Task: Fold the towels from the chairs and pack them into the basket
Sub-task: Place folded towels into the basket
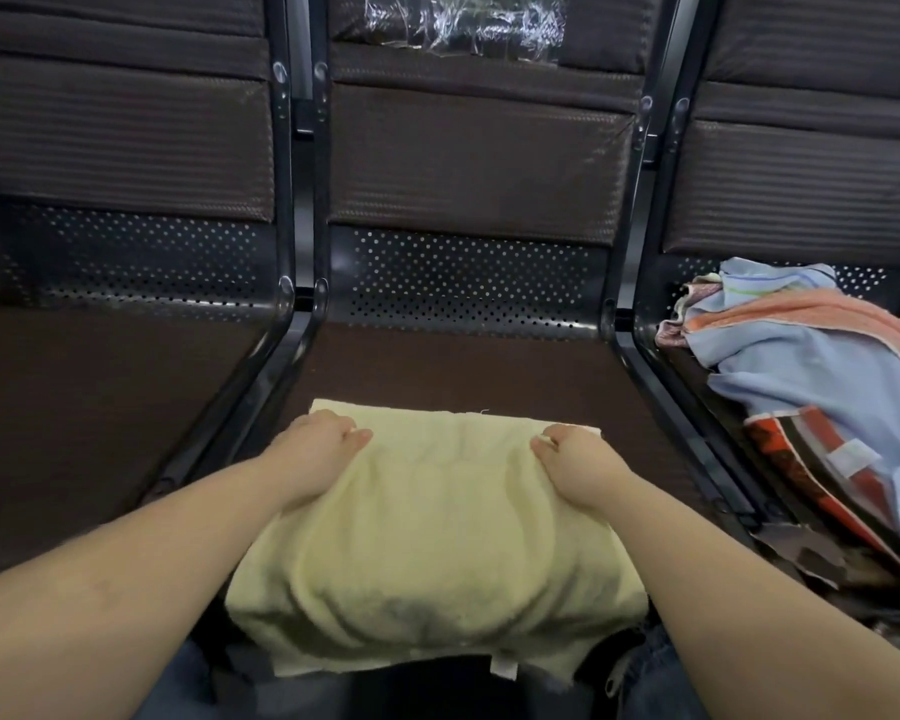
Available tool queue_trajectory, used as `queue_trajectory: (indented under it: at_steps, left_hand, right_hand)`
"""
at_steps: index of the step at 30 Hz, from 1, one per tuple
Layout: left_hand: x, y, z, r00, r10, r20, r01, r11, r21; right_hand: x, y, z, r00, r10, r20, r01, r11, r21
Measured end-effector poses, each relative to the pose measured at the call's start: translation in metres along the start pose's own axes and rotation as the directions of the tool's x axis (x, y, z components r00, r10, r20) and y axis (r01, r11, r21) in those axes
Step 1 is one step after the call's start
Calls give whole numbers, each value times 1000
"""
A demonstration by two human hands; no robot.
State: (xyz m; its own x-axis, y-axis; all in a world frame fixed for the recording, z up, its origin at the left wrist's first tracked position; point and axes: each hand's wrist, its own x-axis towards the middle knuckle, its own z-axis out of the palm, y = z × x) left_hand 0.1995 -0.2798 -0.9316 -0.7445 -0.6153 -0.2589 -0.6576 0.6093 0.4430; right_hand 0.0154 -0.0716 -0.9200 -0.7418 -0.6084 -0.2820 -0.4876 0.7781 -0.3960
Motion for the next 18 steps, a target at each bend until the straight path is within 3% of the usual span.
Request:
queue_trajectory:
  at_steps: [4,8,14,18]
  left_hand:
    - [-2,10,-2,999,33,17,-34,999,27]
    - [-10,4,-7,999,30,9,-31,999,24]
    - [-35,-15,-32,995,-16,-103,-6,978,-207]
    - [-66,-21,-46,995,-78,-60,49,923,-382]
  right_hand:
    - [3,-6,1,999,-14,-52,16,998,54]
    - [-4,-10,-5,997,-71,30,65,983,171]
    - [-24,7,-24,995,-17,96,-11,959,282]
    - [-51,16,-34,958,-13,286,-60,968,245]
